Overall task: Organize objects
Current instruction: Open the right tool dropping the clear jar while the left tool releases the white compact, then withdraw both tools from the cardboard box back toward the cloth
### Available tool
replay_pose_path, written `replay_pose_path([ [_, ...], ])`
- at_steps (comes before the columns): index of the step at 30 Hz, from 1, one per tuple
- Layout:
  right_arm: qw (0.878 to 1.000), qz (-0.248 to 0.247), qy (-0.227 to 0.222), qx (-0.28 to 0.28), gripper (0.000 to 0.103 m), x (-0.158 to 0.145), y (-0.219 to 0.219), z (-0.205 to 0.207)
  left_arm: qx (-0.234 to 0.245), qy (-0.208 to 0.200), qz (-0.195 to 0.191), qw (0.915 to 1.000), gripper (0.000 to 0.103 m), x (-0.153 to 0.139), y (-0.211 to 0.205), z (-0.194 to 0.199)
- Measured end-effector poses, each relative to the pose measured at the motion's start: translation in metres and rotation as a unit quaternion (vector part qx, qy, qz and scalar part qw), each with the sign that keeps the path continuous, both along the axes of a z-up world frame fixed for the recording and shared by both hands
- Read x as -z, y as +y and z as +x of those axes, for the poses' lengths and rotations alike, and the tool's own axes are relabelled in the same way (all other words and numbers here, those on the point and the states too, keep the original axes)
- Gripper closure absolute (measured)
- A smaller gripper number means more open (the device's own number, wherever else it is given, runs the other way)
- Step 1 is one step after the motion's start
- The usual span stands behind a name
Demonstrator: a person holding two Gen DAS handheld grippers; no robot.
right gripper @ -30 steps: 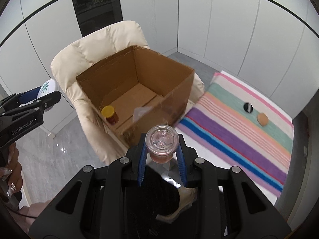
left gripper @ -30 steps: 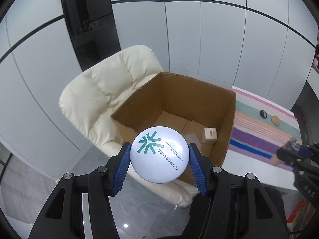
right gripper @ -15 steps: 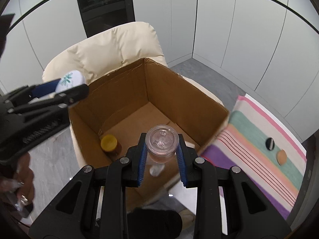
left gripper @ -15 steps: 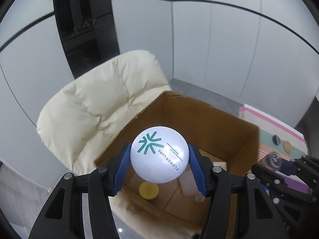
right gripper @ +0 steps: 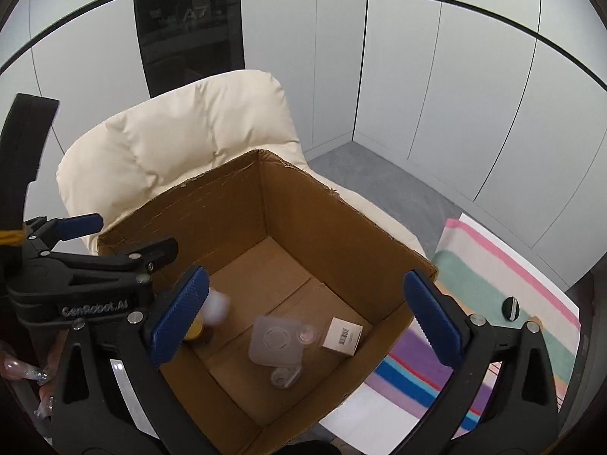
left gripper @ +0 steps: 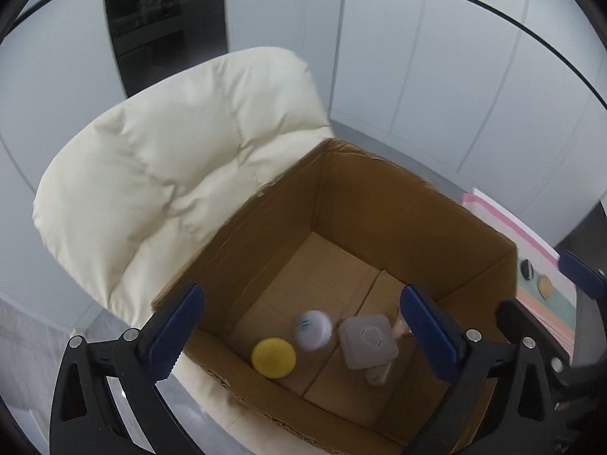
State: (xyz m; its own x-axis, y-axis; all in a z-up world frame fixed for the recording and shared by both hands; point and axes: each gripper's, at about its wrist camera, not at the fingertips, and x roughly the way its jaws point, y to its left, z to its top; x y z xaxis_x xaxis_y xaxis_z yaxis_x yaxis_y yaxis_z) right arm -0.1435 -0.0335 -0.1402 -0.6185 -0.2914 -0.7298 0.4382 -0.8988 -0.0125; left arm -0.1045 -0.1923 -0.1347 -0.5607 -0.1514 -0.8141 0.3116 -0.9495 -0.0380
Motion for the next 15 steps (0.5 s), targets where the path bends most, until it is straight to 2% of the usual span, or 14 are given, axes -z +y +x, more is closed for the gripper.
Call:
replay_pose_path([
  [4,1.0,-0.01,-0.021,0.005,0.0,0.004,0.005,-0.005,0.005,0.0,-0.016,0.9999,0.0,-0.003,0.005,0.001],
  [15,0.998,-0.023,-0.049,0.036,0.0,0.011,0.024,-0.009,0.026,0.001,-0.014,0.9996,0.0,0.0,0.02,0.003],
])
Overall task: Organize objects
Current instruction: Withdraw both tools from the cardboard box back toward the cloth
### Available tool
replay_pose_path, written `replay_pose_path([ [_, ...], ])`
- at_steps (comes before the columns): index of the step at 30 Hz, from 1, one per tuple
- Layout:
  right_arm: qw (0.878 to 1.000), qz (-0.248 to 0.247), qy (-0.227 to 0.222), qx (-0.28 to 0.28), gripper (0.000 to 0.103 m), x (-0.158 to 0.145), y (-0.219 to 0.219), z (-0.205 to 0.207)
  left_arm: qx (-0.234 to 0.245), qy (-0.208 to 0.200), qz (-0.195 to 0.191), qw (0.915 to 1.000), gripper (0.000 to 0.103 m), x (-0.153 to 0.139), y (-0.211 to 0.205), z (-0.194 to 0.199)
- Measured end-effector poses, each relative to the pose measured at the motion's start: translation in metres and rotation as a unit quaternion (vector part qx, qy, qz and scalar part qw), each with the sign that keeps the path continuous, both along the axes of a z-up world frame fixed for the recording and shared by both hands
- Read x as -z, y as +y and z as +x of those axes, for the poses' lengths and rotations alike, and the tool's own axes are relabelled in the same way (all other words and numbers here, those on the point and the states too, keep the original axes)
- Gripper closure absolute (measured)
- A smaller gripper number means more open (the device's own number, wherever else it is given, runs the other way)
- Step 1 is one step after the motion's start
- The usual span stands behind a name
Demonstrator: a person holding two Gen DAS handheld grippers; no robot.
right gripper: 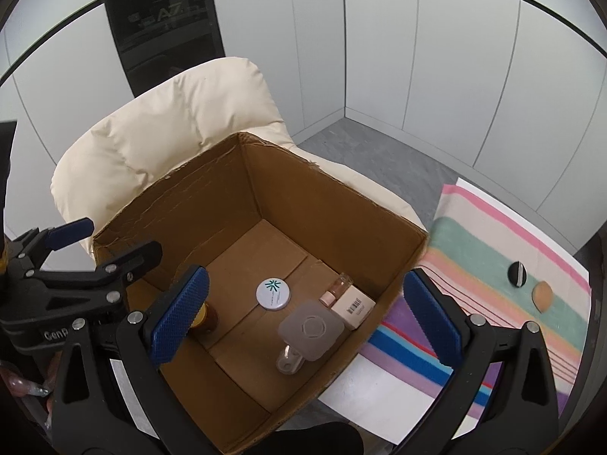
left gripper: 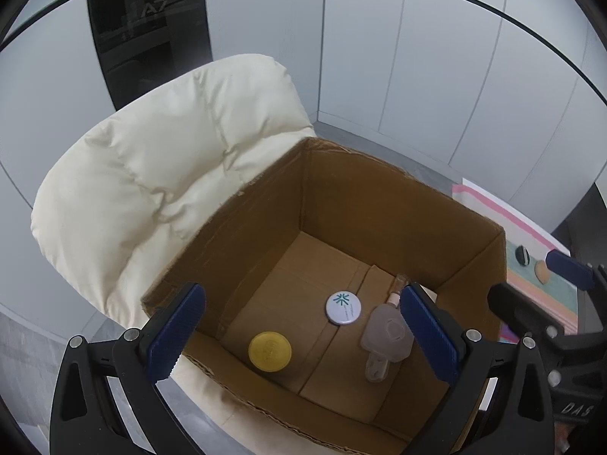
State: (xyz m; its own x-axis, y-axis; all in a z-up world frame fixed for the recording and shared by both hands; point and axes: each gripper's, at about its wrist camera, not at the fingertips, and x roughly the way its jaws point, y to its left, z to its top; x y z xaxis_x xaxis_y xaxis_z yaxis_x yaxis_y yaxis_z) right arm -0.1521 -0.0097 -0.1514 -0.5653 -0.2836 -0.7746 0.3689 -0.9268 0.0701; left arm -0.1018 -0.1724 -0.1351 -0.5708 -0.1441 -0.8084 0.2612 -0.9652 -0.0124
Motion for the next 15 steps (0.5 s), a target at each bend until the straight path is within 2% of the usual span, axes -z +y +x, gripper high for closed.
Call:
replay_pose_path([
  [7,1.0,-0.006,-0.004,0.029,0.0,0.001,0.029,0.007,0.023,0.004,-0.007,0.9997,0.0,0.003,0.018,0.003],
  [15,0.997,-0.022,-0.013,0.075,0.0,-0.002,0.083,0.031,0.078,-0.001,-0.024,0.9967,0.0,0.0,0.068,0.018],
])
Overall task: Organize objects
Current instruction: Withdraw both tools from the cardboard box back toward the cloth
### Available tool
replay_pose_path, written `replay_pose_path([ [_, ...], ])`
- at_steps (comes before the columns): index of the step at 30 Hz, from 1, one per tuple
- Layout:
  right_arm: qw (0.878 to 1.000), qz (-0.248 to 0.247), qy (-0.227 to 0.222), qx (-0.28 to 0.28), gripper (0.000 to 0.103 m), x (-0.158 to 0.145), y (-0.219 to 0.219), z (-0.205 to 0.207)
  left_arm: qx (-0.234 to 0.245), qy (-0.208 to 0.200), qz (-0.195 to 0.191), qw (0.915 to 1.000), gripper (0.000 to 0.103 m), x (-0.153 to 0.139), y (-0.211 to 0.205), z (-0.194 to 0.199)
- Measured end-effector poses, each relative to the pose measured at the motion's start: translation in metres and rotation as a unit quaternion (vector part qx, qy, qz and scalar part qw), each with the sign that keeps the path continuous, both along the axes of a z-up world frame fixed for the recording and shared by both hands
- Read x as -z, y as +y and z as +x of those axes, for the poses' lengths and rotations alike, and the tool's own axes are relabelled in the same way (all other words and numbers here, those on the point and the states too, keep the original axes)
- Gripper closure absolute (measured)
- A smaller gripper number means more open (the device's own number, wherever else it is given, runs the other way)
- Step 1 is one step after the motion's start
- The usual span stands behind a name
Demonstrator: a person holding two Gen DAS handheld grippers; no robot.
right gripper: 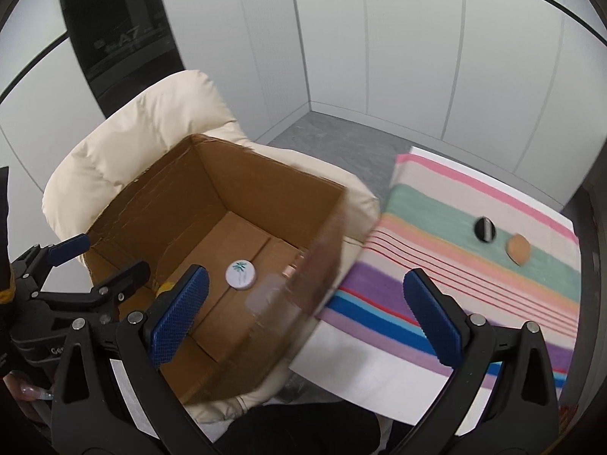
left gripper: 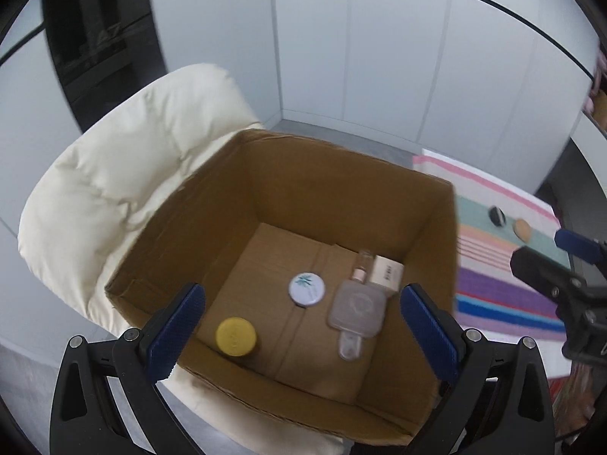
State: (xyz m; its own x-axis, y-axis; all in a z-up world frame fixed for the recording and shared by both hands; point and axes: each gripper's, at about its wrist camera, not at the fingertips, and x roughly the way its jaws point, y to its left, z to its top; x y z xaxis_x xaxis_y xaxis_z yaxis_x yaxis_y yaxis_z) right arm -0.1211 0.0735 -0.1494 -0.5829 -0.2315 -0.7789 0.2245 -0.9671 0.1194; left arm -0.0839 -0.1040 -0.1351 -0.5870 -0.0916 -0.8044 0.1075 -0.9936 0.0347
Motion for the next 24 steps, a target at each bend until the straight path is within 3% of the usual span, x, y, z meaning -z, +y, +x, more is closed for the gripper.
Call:
replay_pose_path([
  [9,0.999,0.0,-0.003,0.049,0.0,-0.001,0.059,0.032,0.051,0.017,-0.006,0.9985,0.0,-0.015,0.063,0.005],
  [13,0.997,0.001,-0.002,0.079,0.0,-0.004,0.095,0.047,0.074,0.018,0.011,0.997,0.0,-0.02,0.095,0.003],
  [24,0.984,0.011,0.002,0.179,0.0,-0.014,0.2,0.082,0.164,0.018,0.02,0.9862,0.0,-0.024,0.198,-0.006],
])
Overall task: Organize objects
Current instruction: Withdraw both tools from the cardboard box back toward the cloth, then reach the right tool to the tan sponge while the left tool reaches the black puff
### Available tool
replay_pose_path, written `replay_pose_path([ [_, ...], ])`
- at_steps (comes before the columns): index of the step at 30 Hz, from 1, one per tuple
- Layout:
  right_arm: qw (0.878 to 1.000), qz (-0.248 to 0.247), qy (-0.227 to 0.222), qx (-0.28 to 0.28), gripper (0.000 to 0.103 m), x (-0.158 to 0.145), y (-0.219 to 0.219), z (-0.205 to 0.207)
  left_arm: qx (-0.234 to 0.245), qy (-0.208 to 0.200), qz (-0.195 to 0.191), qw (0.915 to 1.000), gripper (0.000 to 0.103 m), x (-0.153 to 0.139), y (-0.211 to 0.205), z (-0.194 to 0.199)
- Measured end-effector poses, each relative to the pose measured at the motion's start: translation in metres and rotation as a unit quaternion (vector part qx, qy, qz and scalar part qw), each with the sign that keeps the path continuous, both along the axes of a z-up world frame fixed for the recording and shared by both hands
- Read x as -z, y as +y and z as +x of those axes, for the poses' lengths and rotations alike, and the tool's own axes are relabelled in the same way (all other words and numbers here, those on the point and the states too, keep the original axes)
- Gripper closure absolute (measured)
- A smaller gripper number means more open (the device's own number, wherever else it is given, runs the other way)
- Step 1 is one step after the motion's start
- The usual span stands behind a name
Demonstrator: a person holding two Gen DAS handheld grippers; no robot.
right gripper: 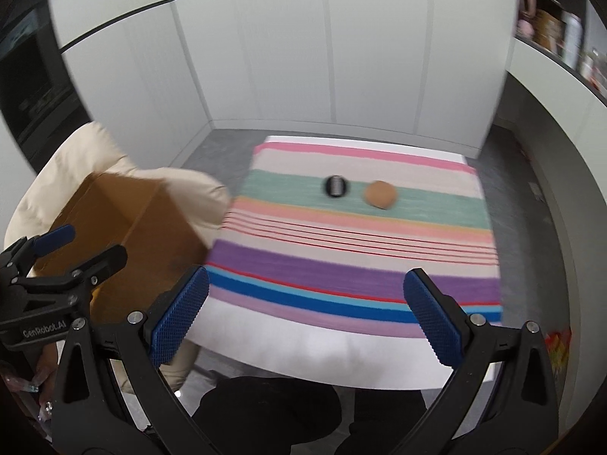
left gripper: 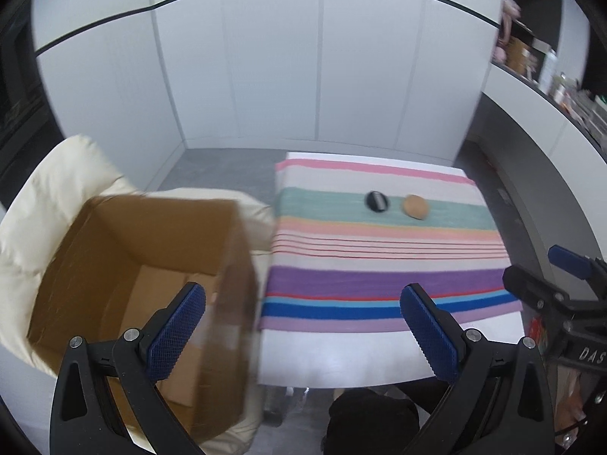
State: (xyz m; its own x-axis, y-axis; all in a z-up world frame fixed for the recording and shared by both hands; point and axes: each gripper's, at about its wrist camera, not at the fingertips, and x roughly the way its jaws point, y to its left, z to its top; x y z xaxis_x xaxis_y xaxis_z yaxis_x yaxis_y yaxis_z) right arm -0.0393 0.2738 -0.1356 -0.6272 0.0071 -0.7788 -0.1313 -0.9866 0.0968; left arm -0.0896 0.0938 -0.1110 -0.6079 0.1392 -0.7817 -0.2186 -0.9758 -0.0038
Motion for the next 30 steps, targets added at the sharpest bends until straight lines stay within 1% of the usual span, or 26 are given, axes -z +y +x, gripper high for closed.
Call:
replay_pose_path([
  [4,0.999,-0.002,-0.004,0.032,0.0,0.002,0.035,0.011,0.025,-0.003,-0.001,0.9997,0.0,0.002,0.031,-0.002],
  [9,0.999,-0.005,-0.013,0.05,0.0,0.01,0.061,0.017,0.039,-0.014,-0.002,0.9991,0.0,0.009,0.056,-0.007],
  [15,0.998,-0.009,-0.013,0.055,0.0,0.022,0.082,0.013,0.051,-0.013,-0.026,0.9983,0.0,0.021,0.076,-0.026],
  [17,0.999,-0.013,-0.002,0.049,0.0,0.03,0.089,0.005,0.044,-0.014,-0.027,0.9986,0.0,0.026,0.079,-0.036],
  [19,0.999,-0.011,-0.006,0.049,0.0,0.041,0.095,-0.007,0.041,-0.015,-0.022,0.9988,0.0,0.033,0.087,-0.051],
  [21,0.999,-0.003,-0.006,0.049,0.0,0.052,0.101,-0.021,0.038,-0.015,-0.026,0.9988,0.0,0.042,0.095,-0.065],
  [24,0.999,0.008,0.0,0.04,0.0,0.069,0.108,-0.043,0.033,-0.024,-0.03,0.9987,0.0,0.063,0.109,-0.091],
  [27,0.999,0.013,-0.008,0.032,0.0,0.088,0.113,-0.066,0.015,-0.033,-0.033,0.9988,0.0,0.085,0.117,-0.118],
  [30,0.999,0.016,-0.018,0.027,0.0,0.106,0.118,-0.088,0.007,-0.034,-0.022,0.9992,0.0,0.105,0.126,-0.144],
])
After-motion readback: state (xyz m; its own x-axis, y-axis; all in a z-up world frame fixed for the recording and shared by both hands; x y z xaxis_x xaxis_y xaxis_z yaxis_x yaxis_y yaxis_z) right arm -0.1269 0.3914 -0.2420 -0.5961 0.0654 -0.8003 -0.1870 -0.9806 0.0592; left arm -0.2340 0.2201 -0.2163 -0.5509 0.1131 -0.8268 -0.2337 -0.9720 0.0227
